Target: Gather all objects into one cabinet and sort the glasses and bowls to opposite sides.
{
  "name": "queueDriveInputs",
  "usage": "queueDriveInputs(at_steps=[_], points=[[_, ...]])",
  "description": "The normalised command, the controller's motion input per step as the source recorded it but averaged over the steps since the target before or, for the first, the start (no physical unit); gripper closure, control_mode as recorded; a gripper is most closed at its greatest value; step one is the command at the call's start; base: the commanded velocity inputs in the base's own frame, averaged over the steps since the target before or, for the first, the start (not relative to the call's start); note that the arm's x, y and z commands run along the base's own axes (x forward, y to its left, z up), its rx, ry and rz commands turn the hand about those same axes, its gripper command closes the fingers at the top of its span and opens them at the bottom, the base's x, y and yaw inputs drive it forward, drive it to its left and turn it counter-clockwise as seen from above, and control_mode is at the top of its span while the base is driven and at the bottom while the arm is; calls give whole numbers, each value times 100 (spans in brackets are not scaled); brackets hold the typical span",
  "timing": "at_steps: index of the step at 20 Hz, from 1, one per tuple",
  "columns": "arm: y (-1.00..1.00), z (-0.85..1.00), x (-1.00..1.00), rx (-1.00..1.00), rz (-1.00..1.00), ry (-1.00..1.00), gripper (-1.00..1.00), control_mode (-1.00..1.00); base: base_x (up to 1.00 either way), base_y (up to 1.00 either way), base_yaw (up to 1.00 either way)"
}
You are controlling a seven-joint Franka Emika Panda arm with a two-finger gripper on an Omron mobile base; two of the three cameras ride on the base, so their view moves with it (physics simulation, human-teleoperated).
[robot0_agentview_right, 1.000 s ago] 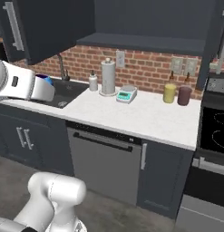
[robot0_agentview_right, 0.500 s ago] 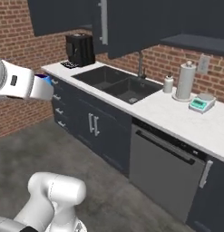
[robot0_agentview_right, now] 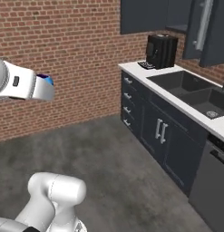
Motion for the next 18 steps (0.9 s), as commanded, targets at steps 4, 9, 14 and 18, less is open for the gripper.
queueDriveInputs(at_steps=[4,9,14,18], points=[[0,0,0,0,0,0,100,100,65,69,28],[0,0,0,0,0,0,100,100,94,55,14],[0,0,0,0,0,0,100,100,100,16,-2],[0,0,0,0,0,0,100,100,90,1,-21]])
